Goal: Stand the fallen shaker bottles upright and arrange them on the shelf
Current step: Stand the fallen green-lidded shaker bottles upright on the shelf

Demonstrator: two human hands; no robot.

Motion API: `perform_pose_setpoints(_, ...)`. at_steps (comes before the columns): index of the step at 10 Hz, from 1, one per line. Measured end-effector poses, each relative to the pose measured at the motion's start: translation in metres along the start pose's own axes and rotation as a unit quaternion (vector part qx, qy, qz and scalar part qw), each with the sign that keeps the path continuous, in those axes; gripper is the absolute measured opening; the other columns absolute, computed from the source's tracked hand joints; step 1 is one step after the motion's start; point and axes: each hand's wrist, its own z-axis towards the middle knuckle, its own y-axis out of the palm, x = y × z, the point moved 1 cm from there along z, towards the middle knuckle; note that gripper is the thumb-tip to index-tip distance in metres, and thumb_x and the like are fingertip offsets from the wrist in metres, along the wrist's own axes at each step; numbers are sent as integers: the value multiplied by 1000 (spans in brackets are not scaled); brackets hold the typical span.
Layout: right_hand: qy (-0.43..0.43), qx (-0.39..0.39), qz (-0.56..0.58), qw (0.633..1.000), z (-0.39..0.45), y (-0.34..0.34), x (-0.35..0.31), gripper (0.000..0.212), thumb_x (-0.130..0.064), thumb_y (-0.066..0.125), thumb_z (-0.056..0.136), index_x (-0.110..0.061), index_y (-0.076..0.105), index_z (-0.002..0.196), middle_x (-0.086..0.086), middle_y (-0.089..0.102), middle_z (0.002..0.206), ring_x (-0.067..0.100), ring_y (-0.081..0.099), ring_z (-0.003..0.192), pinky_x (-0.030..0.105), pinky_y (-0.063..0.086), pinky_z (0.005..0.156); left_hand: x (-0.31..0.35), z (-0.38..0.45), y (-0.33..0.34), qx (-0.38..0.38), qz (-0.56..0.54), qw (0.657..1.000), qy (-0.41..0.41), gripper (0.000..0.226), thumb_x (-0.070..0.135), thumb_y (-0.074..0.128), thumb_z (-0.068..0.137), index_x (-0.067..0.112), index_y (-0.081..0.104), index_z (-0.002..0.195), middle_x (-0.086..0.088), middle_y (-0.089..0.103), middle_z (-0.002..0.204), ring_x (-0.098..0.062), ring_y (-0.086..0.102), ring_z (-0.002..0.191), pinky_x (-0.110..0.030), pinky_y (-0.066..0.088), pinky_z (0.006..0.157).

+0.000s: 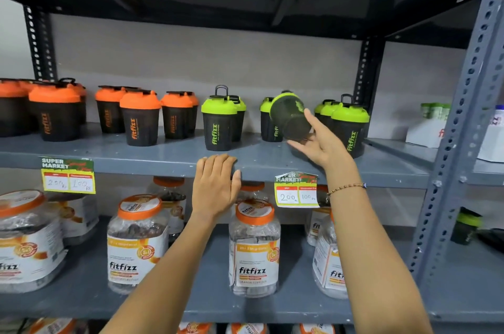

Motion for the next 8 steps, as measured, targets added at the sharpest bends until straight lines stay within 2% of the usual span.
perform_pose_setpoints(1, 0, -64, 75, 995, -3, 12, 1, 21, -26, 61, 92, -8, 58, 103, 22, 61, 115, 32, 60, 109, 51, 44, 105, 0, -1, -1, -7, 2, 1000, 2, 39, 32, 39, 93, 7, 66, 106, -9, 65, 106, -26, 58, 96, -38, 35, 93)
perform_pose_setpoints(3, 9, -91, 118, 989, -1, 23, 6, 21, -16, 58, 94, 1, 58, 105, 22, 62, 112, 35, 56, 118, 50, 42, 107, -2, -1, -1, -5, 5, 1000, 11, 40, 32, 38, 94, 7, 66, 107, -9, 66, 107, -26, 59, 97, -38, 36, 93)
perform_pose_setpoints(4, 23, -66, 16, 997, 11, 24, 9, 16, -21, 61, 91, -7, 60, 99, 12, 67, 101, 25, 62, 104, 32, 46, 97, -2, -1, -2, -5, -1, 1000, 13, 40, 33, 38, 95, 7, 66, 107, -9, 66, 107, -26, 59, 97, -38, 36, 94)
perform_pose_setpoints(5, 5, -34, -138, 990, 28, 20, 14, 16, -12, 66, 88, -6, 61, 102, 6, 67, 95, 15, 61, 89, 20, 47, 75, -3, -2, -2, -6, -8, 1000, 13, 40, 33, 37, 95, 7, 65, 108, -8, 65, 107, -25, 58, 98, -38, 36, 95)
perform_pose_setpoints(6, -17, -29, -256, 966, 40, 16, 22, 40, 4, 64, 86, 1, 53, 124, 11, 64, 113, 20, 59, 105, 29, 48, 93, -4, -2, -2, -6, -13, 1000, 13, 40, 33, 38, 94, 7, 65, 108, -8, 65, 107, -26, 58, 98, -38, 36, 94)
perform_pose_setpoints(7, -31, -11, -368, 929, 48, 11, 27, 50, 8, 68, 81, -5, 47, 125, 13, 61, 126, 25, 56, 117, 41, 44, 105, -3, -2, -3, -12, -25, 1000, 11, 41, 34, 37, 95, 8, 65, 109, -8, 65, 109, -25, 58, 99, -38, 37, 95)
perform_pose_setpoints(8, -27, -6, -446, 894, 57, 6, 31, 50, 0, 72, 79, -12, 42, 117, 15, 61, 127, 27, 58, 116, 44, 46, 103, -3, -3, -1, -6, -28, 1000, 11, 41, 34, 37, 95, 8, 65, 109, -7, 65, 109, -25, 58, 99, -38, 37, 95)
